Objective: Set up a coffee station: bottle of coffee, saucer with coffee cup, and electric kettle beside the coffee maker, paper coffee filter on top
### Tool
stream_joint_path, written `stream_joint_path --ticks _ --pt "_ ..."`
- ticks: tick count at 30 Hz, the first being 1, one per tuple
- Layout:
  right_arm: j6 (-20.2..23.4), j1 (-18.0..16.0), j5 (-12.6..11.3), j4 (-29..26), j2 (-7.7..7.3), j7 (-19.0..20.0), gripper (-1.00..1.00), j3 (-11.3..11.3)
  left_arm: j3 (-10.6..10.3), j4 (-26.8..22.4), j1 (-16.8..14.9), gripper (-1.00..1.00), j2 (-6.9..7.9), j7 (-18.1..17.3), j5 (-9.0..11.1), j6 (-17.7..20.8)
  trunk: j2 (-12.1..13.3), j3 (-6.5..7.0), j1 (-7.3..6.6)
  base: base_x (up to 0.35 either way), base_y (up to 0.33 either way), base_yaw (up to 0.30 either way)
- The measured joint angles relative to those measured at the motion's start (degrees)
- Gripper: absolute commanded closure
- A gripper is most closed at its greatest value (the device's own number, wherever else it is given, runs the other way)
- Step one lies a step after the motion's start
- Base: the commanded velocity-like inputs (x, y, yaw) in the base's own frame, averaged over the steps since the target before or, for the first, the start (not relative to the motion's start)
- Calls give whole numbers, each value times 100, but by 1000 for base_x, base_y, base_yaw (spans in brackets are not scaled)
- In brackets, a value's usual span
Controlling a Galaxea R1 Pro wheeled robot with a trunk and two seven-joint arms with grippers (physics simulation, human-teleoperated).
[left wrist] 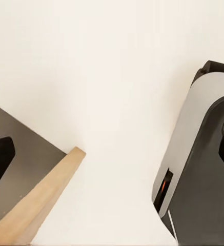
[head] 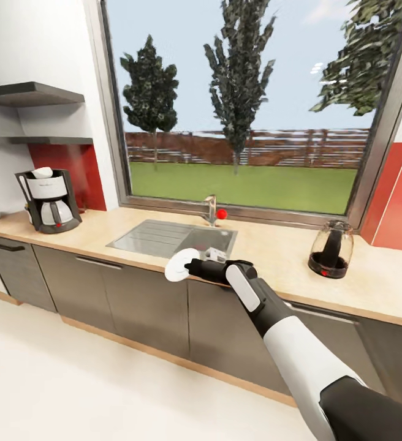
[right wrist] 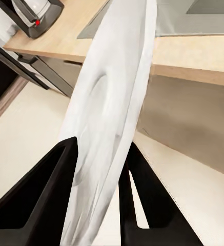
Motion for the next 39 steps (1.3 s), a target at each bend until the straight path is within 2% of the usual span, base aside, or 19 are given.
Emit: stream_joint_path --ticks 23,39 --pt "2 0 -1 -36 0 4 100 -8 -4 0 0 -100 0 1 0 9 924 322 -505 0 0 269" --pt "2 0 -6 -11 0 4 100 -9 0 0 0 -100 0 2 0 9 1566 524 -857 0 0 217"
